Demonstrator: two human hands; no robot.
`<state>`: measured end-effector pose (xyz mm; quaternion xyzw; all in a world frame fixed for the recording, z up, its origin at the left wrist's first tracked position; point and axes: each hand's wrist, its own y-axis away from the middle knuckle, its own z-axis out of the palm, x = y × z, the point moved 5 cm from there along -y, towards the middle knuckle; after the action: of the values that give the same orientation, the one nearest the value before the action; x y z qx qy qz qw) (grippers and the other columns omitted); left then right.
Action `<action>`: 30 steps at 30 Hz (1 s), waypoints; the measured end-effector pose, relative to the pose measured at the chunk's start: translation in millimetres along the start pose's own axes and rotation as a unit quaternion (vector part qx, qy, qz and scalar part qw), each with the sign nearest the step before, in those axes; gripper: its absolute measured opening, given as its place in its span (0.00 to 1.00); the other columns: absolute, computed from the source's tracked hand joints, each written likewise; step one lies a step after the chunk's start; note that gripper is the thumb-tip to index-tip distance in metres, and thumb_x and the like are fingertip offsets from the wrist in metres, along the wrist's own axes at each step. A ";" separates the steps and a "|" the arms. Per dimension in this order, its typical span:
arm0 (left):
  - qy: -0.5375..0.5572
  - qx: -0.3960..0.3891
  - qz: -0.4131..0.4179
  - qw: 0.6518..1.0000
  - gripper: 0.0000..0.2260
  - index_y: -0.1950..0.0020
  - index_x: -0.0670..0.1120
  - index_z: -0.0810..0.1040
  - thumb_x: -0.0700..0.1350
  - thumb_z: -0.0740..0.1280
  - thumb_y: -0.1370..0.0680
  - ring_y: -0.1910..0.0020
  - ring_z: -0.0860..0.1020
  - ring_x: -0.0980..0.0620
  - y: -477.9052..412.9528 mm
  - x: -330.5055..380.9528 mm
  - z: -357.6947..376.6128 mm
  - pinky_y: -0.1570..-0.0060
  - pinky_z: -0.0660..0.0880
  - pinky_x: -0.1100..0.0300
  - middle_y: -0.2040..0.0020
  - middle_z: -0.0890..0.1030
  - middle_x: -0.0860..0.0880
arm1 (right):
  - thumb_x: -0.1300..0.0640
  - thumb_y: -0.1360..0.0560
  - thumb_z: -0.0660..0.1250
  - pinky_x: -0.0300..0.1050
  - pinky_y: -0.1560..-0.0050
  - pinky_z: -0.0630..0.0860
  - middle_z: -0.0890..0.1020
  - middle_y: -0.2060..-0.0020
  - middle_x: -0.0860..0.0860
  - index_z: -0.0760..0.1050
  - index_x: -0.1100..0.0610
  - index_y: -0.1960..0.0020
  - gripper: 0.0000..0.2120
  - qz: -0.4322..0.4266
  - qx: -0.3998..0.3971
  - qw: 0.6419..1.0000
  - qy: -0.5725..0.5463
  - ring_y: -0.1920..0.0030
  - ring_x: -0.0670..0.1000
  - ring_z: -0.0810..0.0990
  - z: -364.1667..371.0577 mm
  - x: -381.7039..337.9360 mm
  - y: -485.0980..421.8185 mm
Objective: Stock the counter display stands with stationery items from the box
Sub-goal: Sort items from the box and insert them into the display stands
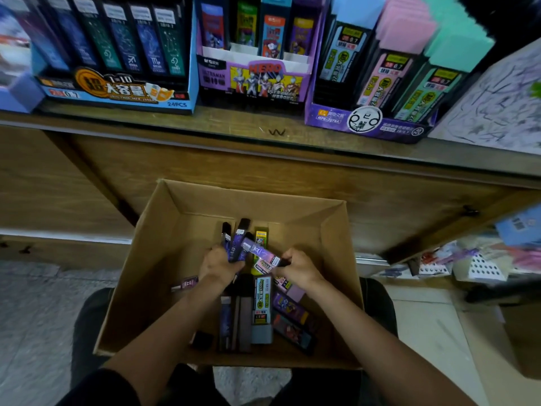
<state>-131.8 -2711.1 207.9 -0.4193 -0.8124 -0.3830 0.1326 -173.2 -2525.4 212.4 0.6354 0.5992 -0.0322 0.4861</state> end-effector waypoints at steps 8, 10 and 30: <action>-0.007 -0.054 -0.001 0.999 0.10 0.63 0.45 0.75 0.48 0.67 0.25 0.58 0.77 0.48 -6.5 8.9 -4.0 0.63 0.70 0.61 0.62 0.77 0.46 | 0.65 0.29 0.72 0.44 0.58 0.74 0.78 0.55 0.58 0.71 0.60 0.51 0.11 0.034 0.063 0.980 -0.183 0.58 0.52 0.77 -8.6 14.0 4.4; -0.022 -0.039 -0.003 0.999 0.15 0.68 0.46 0.70 0.50 0.67 0.25 0.65 0.73 0.52 -5.8 10.3 -5.5 0.72 0.65 0.64 0.68 0.73 0.49 | 0.64 0.29 0.72 0.41 0.63 0.73 0.79 0.56 0.59 0.71 0.61 0.52 0.10 0.042 0.079 0.974 -0.206 0.60 0.52 0.78 -12.6 15.7 6.3; 0.386 -0.170 0.041 0.906 0.07 0.46 0.43 0.73 0.39 0.66 0.23 0.61 0.84 0.53 37.6 23.7 -7.0 0.64 0.79 0.60 0.57 0.84 0.47 | 0.62 0.30 0.73 0.51 0.54 0.78 0.83 0.58 0.57 0.72 0.60 0.54 0.11 0.004 0.048 0.933 -0.358 0.58 0.55 0.82 -25.8 -34.5 36.4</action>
<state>-117.7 -2689.2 244.5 -0.2877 -0.6021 -0.6417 0.3781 -168.0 -2526.8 268.5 0.6068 0.3806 -0.2836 0.6375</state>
